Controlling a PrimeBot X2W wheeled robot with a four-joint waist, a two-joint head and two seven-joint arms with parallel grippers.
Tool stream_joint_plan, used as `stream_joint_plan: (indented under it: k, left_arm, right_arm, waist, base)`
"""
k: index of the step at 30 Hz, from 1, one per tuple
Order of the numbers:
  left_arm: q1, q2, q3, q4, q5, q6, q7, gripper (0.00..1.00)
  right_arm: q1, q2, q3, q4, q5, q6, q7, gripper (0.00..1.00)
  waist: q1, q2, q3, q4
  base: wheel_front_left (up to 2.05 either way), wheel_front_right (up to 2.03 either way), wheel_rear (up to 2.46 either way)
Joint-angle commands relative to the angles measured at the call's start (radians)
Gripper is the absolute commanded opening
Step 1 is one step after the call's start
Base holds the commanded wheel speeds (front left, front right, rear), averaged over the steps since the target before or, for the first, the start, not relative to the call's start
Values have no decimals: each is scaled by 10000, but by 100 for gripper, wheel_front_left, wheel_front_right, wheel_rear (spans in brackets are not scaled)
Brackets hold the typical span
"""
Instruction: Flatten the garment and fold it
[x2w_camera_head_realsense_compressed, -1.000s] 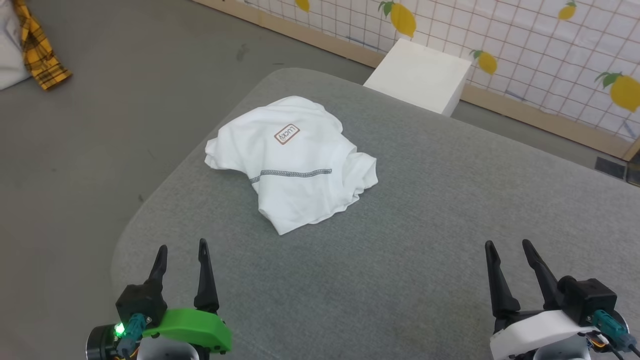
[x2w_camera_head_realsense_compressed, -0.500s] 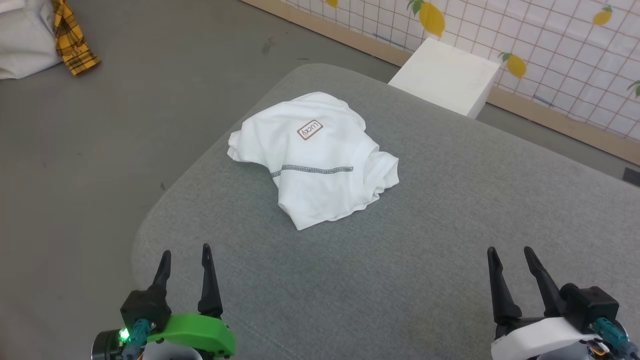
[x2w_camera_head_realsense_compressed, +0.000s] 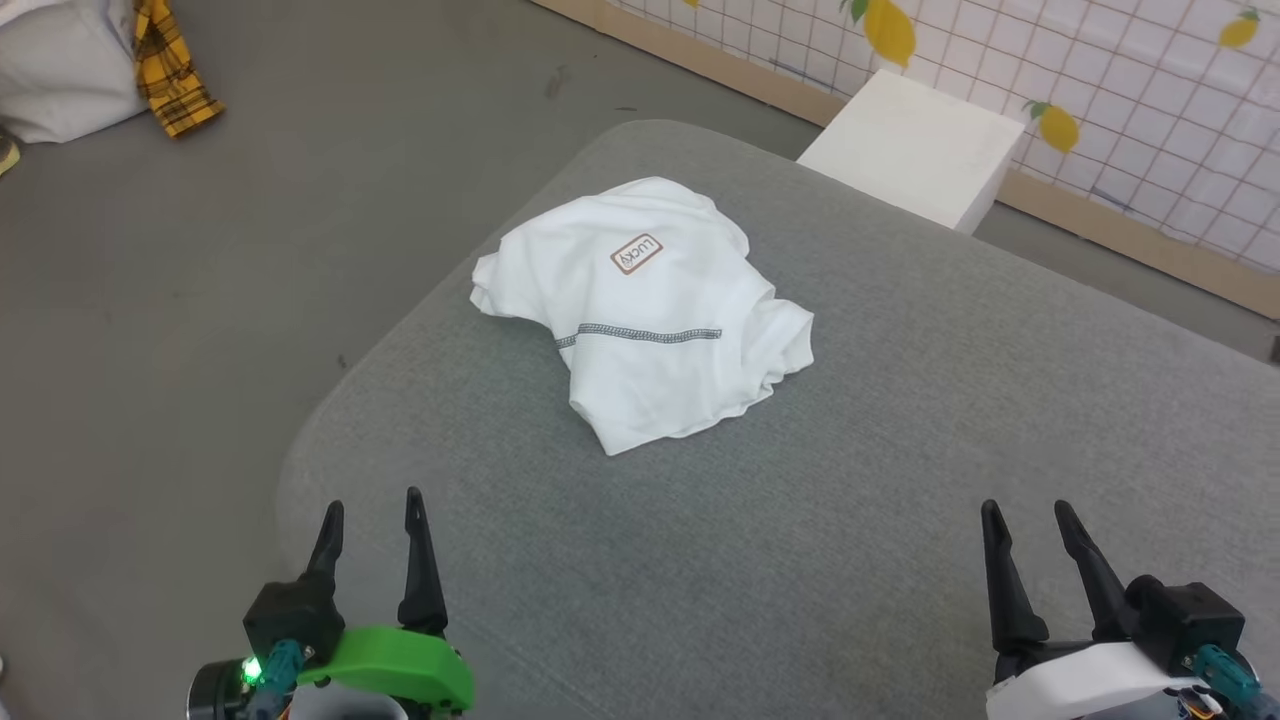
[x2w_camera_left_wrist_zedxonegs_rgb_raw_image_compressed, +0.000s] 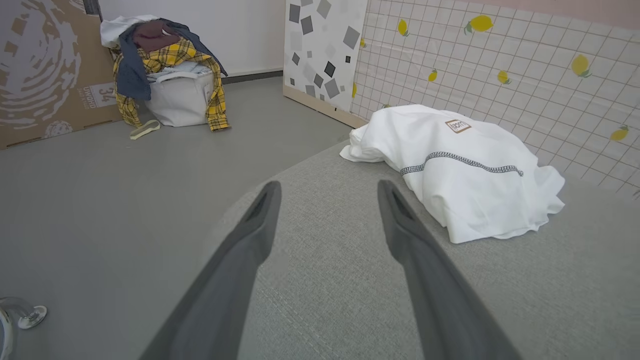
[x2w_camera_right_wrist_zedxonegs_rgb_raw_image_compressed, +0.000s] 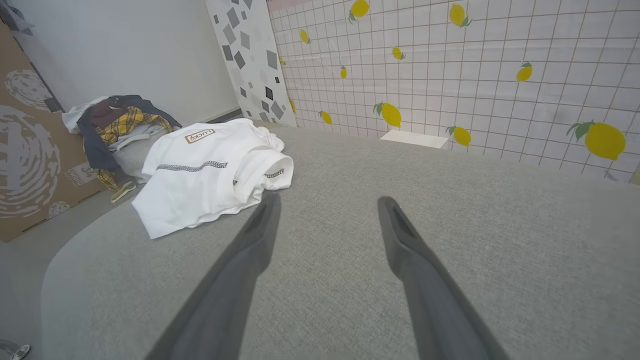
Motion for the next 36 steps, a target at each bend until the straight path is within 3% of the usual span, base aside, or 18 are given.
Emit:
stream_joint_plan:
  k: [1, 6, 7, 12, 18, 20, 26, 31, 32, 36]
  left_arm:
    - [-226, -17, -4, 80, -80, -106, -23, 100]
    - [-1565, 32, -31, 487, -631, -669, 431, 100]
    - [-2794, 83, 111, 989, -1071, -953, 847, 100]
    - [-5144, 289, 380, 2650, -1862, -1264, 2313, 100]
    - [-7316, 814, 846, 4821, -2752, -1107, 4977, 100]
    - [-8334, 1196, 1004, 6030, -3227, -692, 7247, 100]
    - [-8425, 1114, 631, 6658, -3063, -328, 8237, 100]
    - [-8157, 846, 199, 7120, -2996, -491, 8840, 100]
    - [-8030, 705, 106, 7228, -3032, -583, 8672, 0]
    - [-7981, 726, 187, 7085, -3102, -805, 7897, 0]
  right_arm:
    - [-7, 3, -15, 13, 5, -15, -55, 100]
    - [-111, 3, -37, -70, -248, -15, -19, 100]
    - [-211, 3, -95, -252, -468, -15, 134, 100]
    - [-451, 3, -222, -800, -916, -15, 543, 100]
    - [-701, 3, -381, -1453, -1273, -15, 936, 100]
    - [-817, 3, -687, -1919, -1345, -15, 1073, 100]
    - [-884, 3, -780, -2138, -1335, -15, 1071, 100]
    - [-927, 3, -855, -2175, -1342, -15, 1043, 100]
    - [-956, 3, -856, -2136, -1335, -15, 1074, 100]
    - [-937, 3, -854, -1986, -1288, -15, 1048, 100]
  waist:
    - [0, 93, 55, -142]
    - [0, 93, 378, -519]
    - [0, 93, 694, -857]
    - [0, 93, 1508, -1747]
    - [0, 93, 2520, -3022]
    - [0, 93, 3407, -3812]
    - [0, 93, 3950, -4044]
    - [0, 93, 4150, -3979]
    - [0, 93, 4127, -3808]
    - [0, 93, 3843, -3557]
  base:
    - [0, 0, 0]
    - [0, 0, 0]
    - [0, 0, 0]
    - [0, 0, 0]
    - [0, 0, 0]
    - [0, 0, 0]
    - [0, 0, 0]
    - [0, 0, 0]
    - [0, 0, 0]
    - [0, 0, 0]
